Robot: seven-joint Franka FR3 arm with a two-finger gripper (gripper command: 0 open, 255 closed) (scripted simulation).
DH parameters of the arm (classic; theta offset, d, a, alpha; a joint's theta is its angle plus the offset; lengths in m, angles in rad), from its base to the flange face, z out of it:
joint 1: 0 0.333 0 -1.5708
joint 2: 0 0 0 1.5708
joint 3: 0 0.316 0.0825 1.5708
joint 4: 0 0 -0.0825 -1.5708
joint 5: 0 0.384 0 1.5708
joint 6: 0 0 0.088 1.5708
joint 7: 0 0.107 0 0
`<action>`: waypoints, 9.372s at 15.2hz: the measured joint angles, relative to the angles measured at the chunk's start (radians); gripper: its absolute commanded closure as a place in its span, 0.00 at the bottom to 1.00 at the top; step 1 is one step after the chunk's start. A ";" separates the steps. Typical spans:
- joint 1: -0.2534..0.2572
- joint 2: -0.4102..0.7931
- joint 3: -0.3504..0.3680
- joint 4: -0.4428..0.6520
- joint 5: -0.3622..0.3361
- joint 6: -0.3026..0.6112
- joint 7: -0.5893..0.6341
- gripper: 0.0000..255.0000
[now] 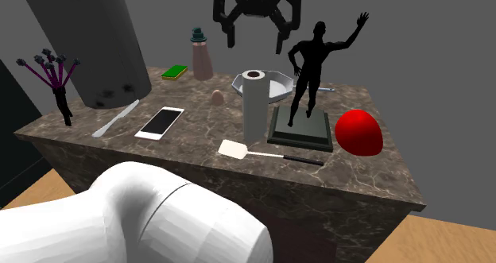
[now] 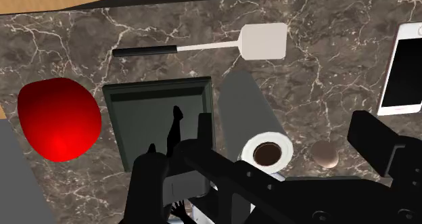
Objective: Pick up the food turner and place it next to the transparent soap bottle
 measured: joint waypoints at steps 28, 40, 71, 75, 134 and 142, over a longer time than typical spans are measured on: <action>-0.454 0.139 0.471 -0.599 0.253 0.766 1.237 0.00; -0.452 0.155 0.478 -0.618 0.260 0.802 1.237 1.00; -0.470 -0.011 0.365 -0.379 0.175 0.400 1.226 1.00; -0.475 -0.016 0.353 -0.327 0.164 0.344 1.228 1.00; -0.185 1.262 1.077 1.117 -0.521 -0.133 2.289 1.00; -0.023 1.387 1.019 1.221 -0.617 -0.138 2.342 1.00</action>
